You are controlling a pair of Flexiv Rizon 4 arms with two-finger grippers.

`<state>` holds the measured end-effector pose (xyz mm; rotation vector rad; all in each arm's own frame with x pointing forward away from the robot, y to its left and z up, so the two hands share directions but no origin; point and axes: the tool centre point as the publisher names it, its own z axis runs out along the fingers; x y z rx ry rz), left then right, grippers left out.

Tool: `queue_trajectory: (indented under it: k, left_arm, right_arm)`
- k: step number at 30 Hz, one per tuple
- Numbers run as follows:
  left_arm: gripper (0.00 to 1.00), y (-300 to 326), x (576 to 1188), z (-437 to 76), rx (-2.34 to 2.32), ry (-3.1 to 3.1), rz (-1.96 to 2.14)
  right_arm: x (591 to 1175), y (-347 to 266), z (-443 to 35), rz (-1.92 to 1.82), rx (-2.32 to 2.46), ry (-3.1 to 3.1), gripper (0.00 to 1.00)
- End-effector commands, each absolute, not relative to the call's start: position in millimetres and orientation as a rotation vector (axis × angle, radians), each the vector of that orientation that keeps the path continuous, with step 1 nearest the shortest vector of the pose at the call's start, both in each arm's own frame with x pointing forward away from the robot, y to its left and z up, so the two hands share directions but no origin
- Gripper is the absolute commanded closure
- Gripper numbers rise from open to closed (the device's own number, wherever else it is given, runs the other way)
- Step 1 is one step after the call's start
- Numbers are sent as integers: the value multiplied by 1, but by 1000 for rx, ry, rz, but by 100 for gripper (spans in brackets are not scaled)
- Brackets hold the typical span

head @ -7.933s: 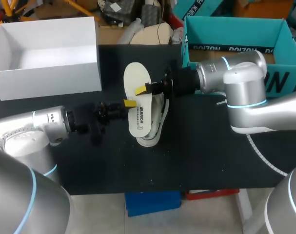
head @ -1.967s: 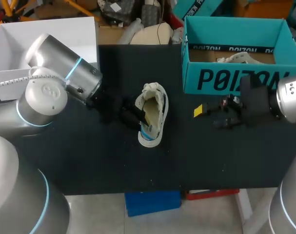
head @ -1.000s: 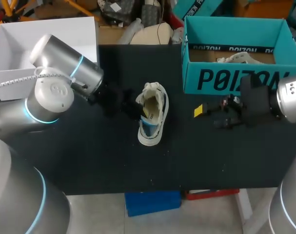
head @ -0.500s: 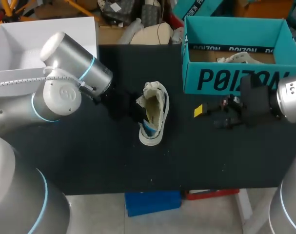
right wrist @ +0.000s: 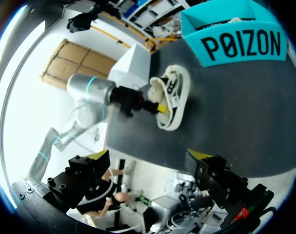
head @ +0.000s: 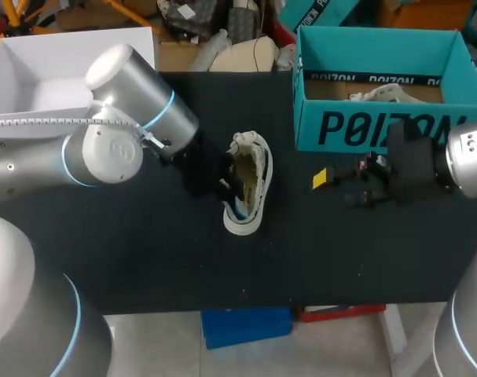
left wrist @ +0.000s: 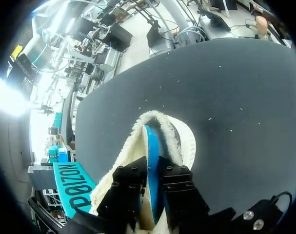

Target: Take the shoe out of the shoebox, open the shoe tongue, remove and reinsert the insole, then place the shoe into the shoebox

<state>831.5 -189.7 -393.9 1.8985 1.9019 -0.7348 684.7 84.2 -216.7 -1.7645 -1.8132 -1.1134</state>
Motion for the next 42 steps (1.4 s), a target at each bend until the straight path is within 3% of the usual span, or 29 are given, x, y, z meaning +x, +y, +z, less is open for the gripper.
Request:
queue_trajectory:
  k: [1,5,8,9,11,14,16,42]
  left_arm:
    - [56,-187,833,-379,1889,1896,-714]
    - [30,-185,836,-359,1852,1890,-745]
    - [31,-184,839,-347,1839,1882,-744]
    - [33,-186,840,-342,1817,1879,-762]
    - [51,-191,840,-335,1779,1875,-799]
    - [65,-197,840,-331,1801,1854,-779]
    - [100,-199,839,-333,1886,1833,-692]
    - [100,-183,824,-389,2298,1795,-376]
  right_arm:
    - [685,85,-216,-1111,-1766,-1814,0]
    - [685,85,-216,-1111,-1766,-1814,0]
    - [685,85,-216,-1111,-1766,-1814,0]
    - [685,85,-216,-1111,-1766,-1814,0]
    - [685,85,-216,-1111,-1766,-1814,0]
    - [685,85,-216,-1111,-1766,-1814,0]
    - [685,85,-216,-1111,-1766,-1814,0]
    - [685,85,-216,-1111,-1766,-1814,0]
